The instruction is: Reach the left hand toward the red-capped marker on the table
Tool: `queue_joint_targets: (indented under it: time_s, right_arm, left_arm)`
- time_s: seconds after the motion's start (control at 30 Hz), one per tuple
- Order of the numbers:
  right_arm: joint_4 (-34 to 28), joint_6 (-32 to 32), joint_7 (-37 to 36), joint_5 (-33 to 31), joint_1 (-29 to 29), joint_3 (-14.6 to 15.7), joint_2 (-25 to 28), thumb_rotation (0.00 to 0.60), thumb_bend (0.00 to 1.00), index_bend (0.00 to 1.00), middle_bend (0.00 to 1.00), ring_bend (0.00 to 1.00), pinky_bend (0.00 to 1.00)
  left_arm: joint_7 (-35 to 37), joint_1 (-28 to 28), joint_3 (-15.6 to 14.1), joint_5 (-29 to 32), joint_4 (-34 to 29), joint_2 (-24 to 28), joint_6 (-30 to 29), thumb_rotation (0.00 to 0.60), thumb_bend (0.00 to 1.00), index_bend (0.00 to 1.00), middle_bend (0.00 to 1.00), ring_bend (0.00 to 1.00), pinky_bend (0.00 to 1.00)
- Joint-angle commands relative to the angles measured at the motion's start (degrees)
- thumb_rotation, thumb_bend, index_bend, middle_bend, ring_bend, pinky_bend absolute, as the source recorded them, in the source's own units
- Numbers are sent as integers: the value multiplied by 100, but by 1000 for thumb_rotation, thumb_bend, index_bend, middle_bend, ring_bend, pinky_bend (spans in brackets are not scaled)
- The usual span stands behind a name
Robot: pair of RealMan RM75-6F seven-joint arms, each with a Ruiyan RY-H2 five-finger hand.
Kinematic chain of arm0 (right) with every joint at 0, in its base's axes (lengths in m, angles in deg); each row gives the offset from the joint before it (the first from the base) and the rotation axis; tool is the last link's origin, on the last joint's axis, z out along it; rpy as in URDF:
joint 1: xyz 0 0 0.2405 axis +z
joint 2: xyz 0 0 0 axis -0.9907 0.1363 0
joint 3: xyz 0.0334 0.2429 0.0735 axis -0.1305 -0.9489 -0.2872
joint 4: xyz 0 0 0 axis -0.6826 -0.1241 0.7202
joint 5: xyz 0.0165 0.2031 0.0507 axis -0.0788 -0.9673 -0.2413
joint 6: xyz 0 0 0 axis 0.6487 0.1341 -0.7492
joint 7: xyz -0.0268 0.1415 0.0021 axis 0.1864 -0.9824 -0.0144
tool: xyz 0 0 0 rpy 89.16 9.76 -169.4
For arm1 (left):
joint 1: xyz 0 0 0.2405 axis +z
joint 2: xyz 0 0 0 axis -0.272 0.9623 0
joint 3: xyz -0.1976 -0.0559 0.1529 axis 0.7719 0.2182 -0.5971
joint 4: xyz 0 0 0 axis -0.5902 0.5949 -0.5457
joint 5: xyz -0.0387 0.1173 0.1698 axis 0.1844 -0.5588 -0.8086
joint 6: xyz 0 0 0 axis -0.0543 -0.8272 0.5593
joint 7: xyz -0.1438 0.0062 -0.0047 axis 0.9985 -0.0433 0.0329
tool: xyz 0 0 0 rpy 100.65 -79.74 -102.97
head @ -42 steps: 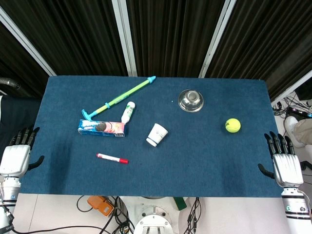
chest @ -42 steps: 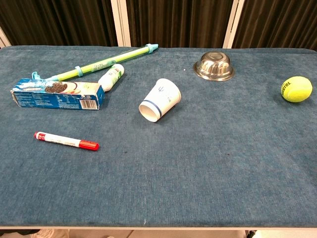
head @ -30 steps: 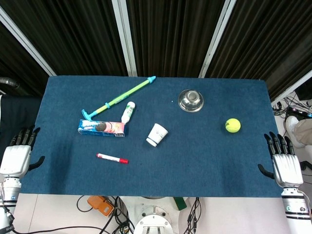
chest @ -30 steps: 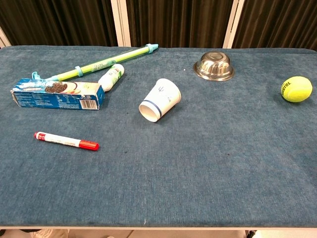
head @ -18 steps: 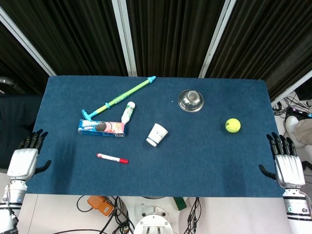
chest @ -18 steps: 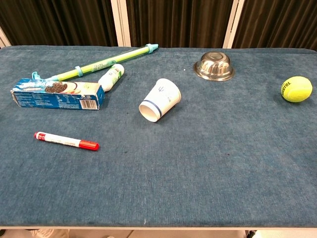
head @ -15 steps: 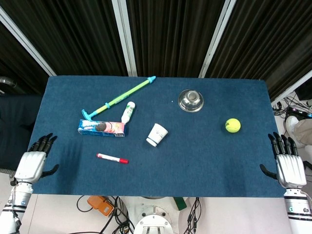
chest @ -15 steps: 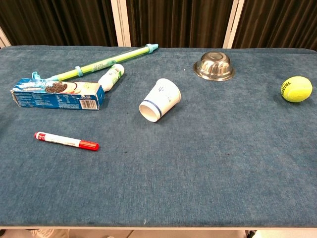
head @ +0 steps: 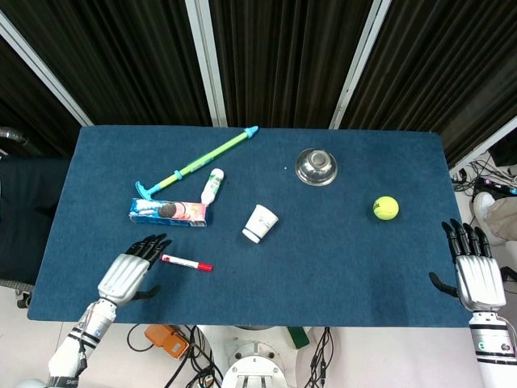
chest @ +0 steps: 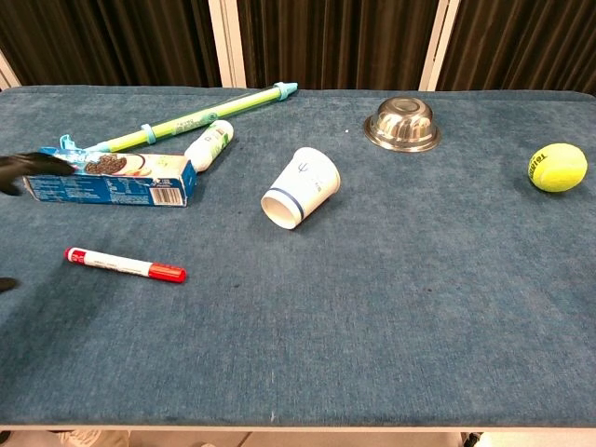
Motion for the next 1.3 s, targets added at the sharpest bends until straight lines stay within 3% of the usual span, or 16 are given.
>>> queue_joint_targets:
  time_s: [0.03,0.23,0.73,1.3]
  right_arm:
    - [-8,25,11,0,11,7,8,600,324,63,84,60,42]
    - [-23,38,9,-22,12,4,24,600,324,63,84,60,42]
    - [-31,63,55,-33,30,6,19,600,324,63,84,60,42]
    - [-26,77,94,-36,44,7,12,600,324,64,84,60,42]
  left_arm:
    - [-89,-181,109,176,209,-216,216,600,238,137,0,0,154]
    - [-207,-386,202,369,573,-470,421,600,242,263,0,0,154]
    - [-229,-720,242,610,1106,-745,684,600,248,400,0,0,154]
    - [-195,-1025,255,736,1467,-1122,882,600,266,445,0,0,154]
